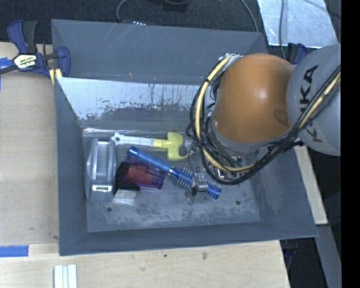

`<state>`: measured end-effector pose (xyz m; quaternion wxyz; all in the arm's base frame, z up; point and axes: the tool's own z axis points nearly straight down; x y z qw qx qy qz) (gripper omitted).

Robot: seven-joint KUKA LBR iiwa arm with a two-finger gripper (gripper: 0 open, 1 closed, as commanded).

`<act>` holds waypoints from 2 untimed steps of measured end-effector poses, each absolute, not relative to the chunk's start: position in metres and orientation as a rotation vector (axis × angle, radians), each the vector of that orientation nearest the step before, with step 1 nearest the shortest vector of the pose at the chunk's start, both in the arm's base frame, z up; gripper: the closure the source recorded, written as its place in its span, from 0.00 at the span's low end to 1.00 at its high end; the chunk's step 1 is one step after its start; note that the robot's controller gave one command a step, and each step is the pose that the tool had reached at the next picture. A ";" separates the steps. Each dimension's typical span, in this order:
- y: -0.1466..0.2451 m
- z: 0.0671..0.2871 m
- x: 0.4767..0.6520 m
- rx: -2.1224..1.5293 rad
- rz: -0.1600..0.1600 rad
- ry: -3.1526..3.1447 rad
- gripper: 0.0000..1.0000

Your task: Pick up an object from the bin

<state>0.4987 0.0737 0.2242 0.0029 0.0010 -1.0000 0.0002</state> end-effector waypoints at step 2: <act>0.076 0.208 0.513 0.110 -0.001 -3.148 0.00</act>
Offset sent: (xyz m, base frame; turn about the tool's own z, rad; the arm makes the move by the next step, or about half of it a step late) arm 0.0658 0.0123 -0.1308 -0.3893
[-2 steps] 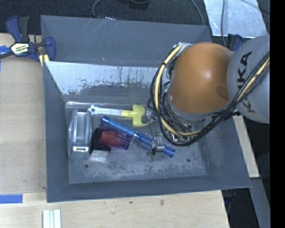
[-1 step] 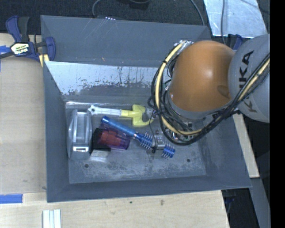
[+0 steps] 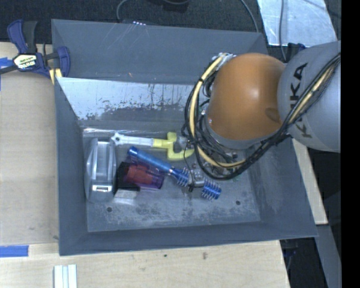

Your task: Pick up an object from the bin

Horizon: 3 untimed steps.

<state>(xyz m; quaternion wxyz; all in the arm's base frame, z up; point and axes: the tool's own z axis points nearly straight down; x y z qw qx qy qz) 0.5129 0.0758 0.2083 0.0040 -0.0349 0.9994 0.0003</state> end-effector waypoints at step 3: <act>0.115 0.109 0.537 0.190 0.002 3.128 0.00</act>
Offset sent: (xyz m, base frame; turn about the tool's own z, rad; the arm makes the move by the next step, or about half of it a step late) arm 0.0385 0.0127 -0.1154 -0.3321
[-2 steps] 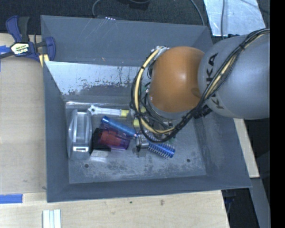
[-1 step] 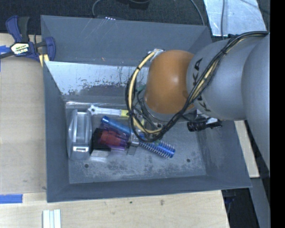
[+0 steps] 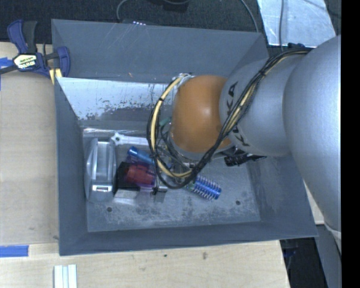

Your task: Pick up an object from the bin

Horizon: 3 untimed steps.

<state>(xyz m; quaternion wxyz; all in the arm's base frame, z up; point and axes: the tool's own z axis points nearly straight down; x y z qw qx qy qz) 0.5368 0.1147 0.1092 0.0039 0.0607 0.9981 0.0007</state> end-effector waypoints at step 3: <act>0.150 0.080 0.541 0.337 -0.013 3.124 1.00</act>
Offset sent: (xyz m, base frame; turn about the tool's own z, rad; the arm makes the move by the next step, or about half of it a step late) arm 0.0000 0.0000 0.0000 0.0000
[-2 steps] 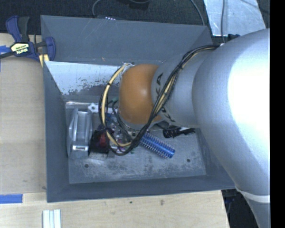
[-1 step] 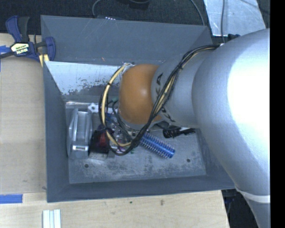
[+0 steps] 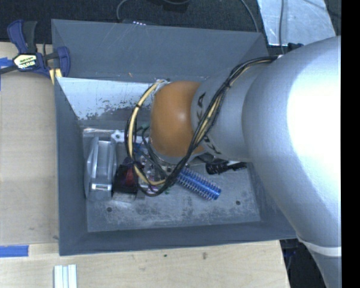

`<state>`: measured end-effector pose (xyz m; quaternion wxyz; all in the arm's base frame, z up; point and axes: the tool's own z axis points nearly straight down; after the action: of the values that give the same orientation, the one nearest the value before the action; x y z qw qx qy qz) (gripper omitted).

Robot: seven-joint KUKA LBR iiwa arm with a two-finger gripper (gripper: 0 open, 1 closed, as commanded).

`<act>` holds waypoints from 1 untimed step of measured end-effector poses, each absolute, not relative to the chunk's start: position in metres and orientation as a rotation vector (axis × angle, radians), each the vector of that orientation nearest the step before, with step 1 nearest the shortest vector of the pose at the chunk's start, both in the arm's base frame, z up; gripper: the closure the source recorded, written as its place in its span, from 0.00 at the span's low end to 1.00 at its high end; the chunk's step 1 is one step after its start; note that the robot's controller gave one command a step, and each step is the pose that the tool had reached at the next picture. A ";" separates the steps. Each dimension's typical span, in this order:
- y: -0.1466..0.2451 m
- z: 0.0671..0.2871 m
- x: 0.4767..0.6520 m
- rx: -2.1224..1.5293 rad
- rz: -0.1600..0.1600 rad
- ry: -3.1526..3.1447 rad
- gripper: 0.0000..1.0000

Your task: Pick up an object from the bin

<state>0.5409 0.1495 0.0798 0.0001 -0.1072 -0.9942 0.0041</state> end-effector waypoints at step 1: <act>0.150 0.080 0.541 -0.337 0.013 -3.123 1.00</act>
Offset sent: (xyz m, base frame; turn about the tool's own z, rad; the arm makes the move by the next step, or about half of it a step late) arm -0.0023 0.0021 0.1257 -0.0018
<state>0.5409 0.1495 0.0798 0.0001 -0.1072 -0.9942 0.0041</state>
